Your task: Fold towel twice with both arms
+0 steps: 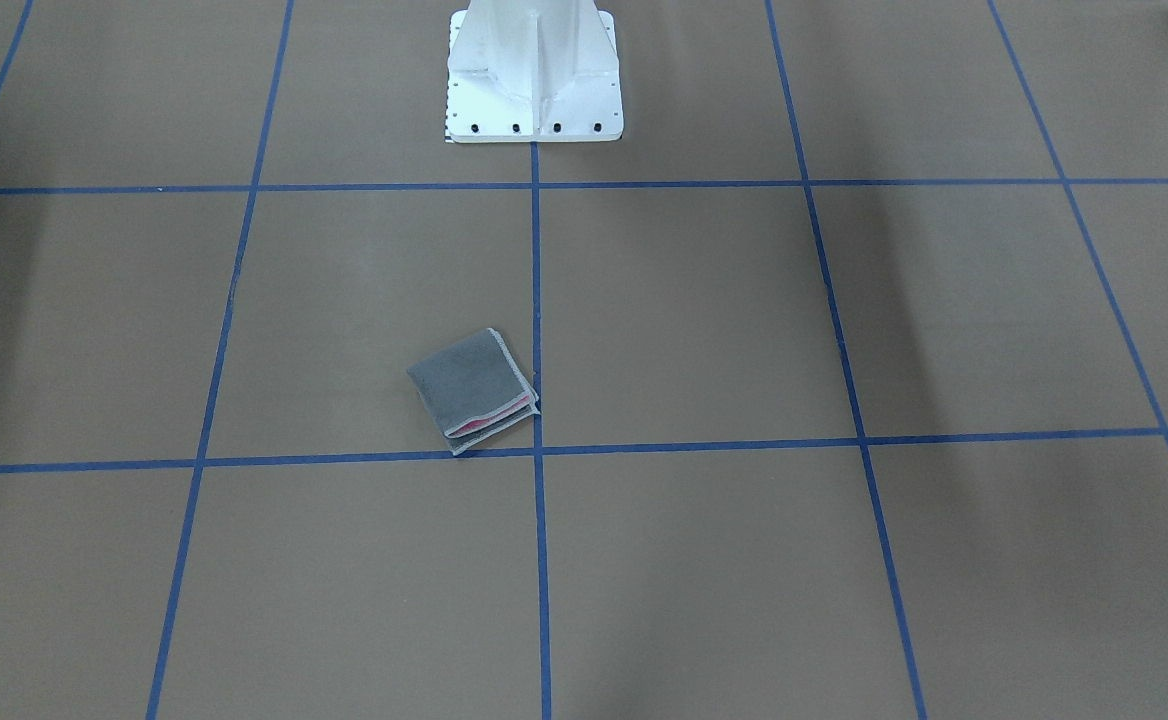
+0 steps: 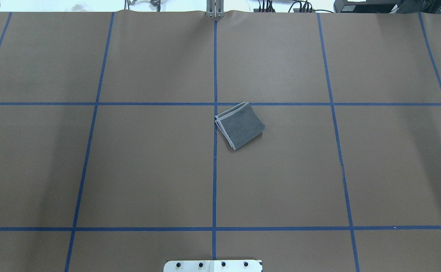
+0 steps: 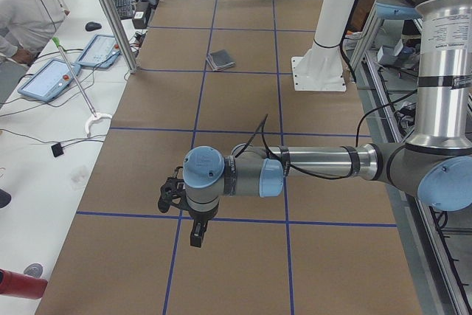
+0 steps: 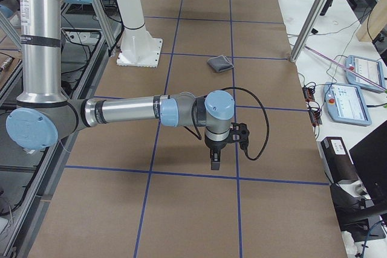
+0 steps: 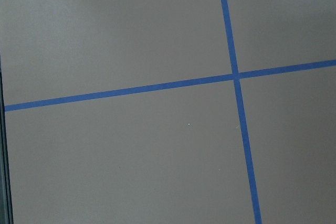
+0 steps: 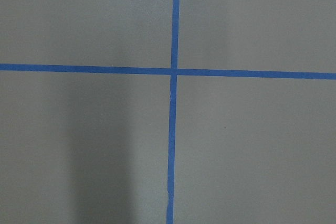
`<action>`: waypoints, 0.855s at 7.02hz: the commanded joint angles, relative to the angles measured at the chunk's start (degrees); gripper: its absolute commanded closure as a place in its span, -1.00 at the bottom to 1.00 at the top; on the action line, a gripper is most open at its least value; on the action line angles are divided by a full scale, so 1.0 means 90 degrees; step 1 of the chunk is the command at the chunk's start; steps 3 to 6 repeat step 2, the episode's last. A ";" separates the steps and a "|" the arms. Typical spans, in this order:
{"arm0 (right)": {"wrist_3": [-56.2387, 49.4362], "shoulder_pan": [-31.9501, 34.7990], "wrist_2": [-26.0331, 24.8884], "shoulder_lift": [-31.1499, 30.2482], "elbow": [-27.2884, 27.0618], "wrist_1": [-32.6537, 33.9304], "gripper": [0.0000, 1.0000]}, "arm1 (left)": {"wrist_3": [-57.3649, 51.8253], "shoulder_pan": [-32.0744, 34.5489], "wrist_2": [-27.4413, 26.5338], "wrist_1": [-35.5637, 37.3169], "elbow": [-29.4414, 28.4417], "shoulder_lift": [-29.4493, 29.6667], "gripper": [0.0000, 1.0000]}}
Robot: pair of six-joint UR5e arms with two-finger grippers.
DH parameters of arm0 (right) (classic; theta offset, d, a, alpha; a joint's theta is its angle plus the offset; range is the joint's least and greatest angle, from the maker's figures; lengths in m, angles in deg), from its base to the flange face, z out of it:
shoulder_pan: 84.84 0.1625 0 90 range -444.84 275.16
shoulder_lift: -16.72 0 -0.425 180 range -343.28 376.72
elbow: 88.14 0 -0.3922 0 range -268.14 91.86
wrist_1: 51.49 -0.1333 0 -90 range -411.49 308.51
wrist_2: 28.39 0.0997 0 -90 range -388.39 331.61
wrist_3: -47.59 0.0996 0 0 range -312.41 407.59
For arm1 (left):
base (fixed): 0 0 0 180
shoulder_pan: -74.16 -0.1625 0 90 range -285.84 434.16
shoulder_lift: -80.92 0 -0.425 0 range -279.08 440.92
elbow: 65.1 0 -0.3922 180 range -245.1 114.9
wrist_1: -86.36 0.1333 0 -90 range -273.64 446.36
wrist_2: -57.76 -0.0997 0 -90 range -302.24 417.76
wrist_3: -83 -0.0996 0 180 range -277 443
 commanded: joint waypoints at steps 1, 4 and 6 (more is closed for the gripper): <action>0.0000 0.0000 0.0010 -0.0010 0.0000 0.0000 -1.00 | 0.0001 0.0000 0.0000 -0.0035 -0.0026 -0.0004 -1.00; 0.0000 0.0000 0.0010 -0.0010 0.0000 0.0000 -1.00 | 0.0001 0.0000 0.0000 -0.0035 -0.0036 -0.0004 -1.00; 0.0000 0.0000 0.0010 -0.0010 0.0000 0.0000 -1.00 | 0.0001 0.0000 0.0000 -0.0035 -0.0036 -0.0004 -1.00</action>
